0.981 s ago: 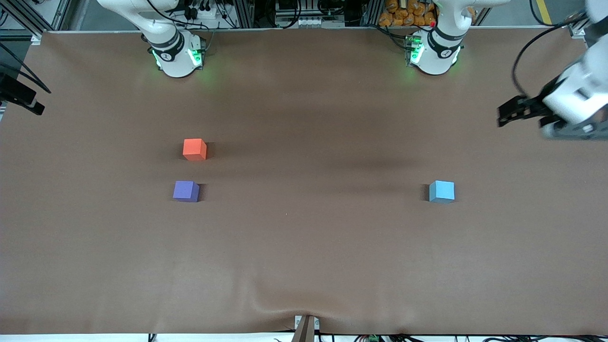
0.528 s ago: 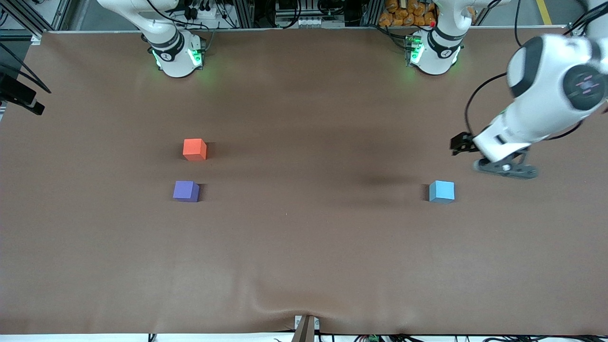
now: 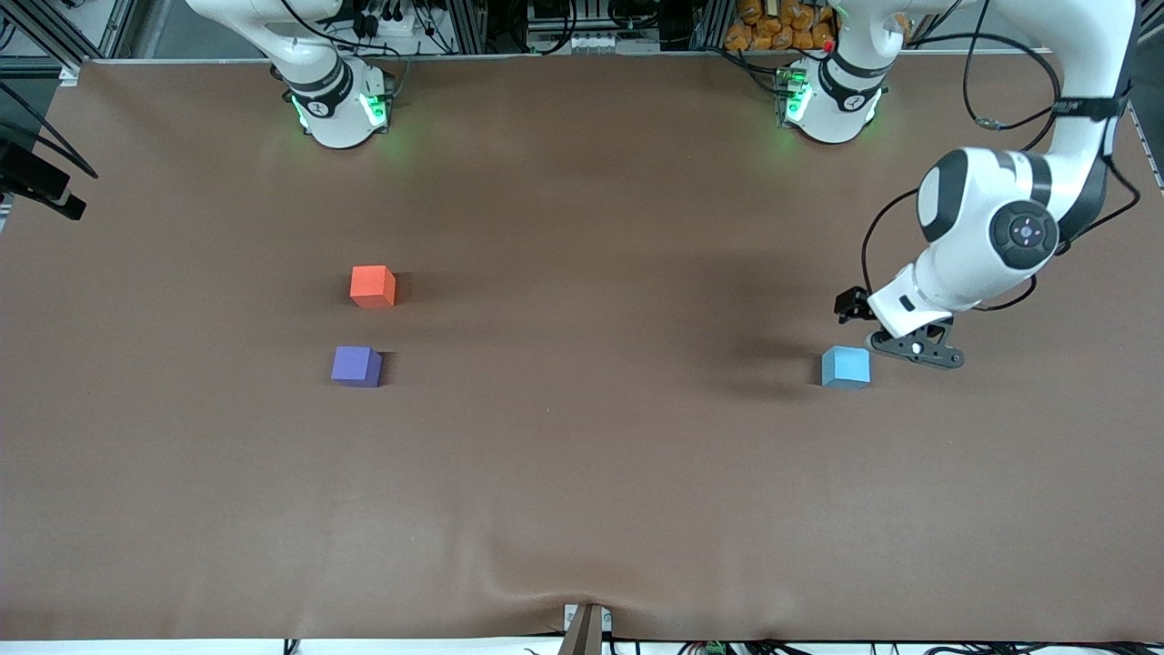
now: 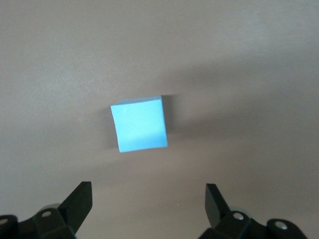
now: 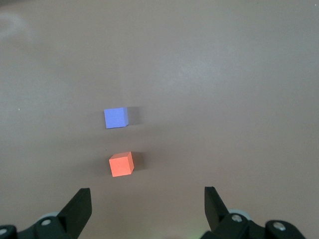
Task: Place blue block between orange and purple blocks
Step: 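Reach the left gripper down over the cyan block, then close the left gripper on the cyan block and lift it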
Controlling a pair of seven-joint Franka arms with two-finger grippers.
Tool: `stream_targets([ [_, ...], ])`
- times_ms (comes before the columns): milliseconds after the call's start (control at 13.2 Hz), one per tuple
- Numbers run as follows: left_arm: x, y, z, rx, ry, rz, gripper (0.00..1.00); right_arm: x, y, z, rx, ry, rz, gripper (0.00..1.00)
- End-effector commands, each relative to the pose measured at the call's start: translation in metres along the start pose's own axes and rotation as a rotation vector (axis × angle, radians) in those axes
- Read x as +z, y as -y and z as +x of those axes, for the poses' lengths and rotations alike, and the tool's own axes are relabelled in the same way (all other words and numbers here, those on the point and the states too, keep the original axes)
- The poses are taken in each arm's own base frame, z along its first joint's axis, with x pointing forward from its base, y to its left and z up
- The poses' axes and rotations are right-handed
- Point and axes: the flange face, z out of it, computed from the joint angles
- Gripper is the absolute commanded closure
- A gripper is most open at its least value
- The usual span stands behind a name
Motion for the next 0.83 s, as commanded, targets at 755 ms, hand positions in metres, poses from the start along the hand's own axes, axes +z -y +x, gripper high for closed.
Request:
stream_targets([
  [755, 0.087, 0.021, 0.016, -0.137, -0.061, -0.021, 0.0, -0.003, -0.002, -0.002, -0.007, 0.005, 0.015, 0.0],
])
